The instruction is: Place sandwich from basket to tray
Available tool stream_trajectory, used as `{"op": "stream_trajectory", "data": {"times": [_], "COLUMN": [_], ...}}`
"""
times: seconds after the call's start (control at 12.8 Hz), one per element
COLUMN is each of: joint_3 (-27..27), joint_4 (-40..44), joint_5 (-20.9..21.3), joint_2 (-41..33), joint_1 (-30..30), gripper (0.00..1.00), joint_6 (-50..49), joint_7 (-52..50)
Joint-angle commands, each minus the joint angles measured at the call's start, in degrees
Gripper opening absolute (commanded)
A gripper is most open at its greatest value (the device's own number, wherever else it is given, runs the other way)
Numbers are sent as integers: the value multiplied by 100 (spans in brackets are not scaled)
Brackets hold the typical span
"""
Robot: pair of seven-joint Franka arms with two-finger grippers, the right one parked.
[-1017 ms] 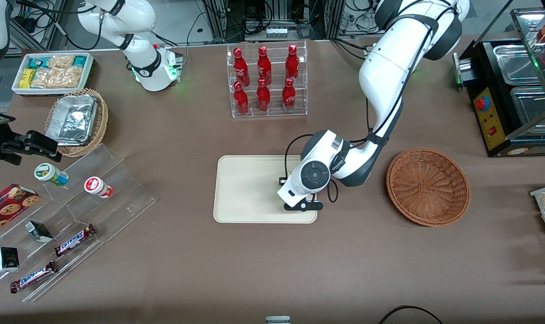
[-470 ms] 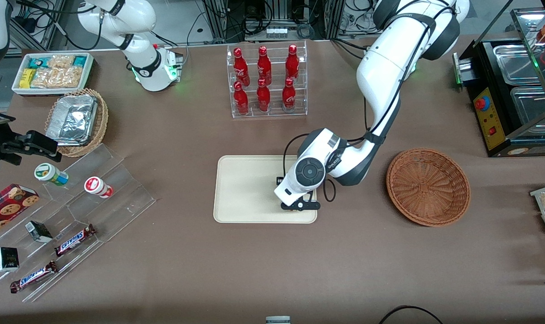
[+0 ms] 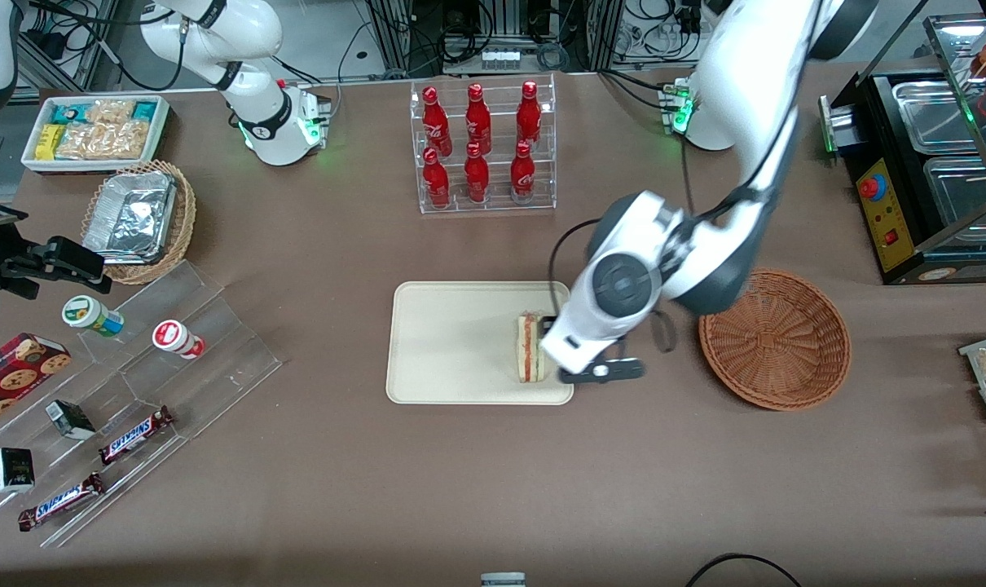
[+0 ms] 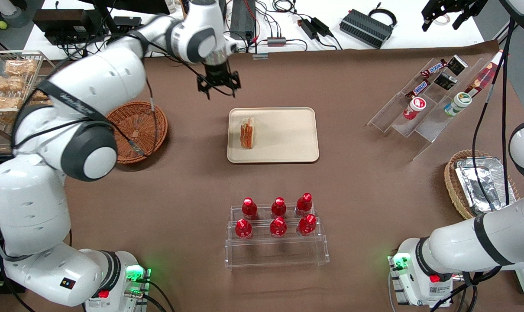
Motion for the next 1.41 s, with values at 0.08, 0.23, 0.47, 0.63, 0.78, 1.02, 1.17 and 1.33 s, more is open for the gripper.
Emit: {"op": "stream_trajectory", "data": {"times": [0.08, 0.23, 0.47, 0.63, 0.78, 1.02, 1.17, 1.33], "joint_3": [147, 191, 200, 200, 200, 200, 208, 322], "joint_4": [-1099, -1277, -1277, -1277, -1286, -1286, -1303, -1460], "joint_5": [35, 70, 88, 96, 96, 88, 88, 53], "joint_2": [-1271, -1650, -2125, -2415, -2652, -2864, -3083, -3180], "joint_1": [640, 860, 1325, 1616, 1915, 2240, 2312, 2312], "gripper": [100, 100, 100, 100, 100, 100, 100, 100], "joint_6": [-62, -464, -1079, -1326, -1546, -1617, -1644, -1531], "joint_7": [176, 283, 1362, 1740, 2127, 2357, 2558, 2595]}}
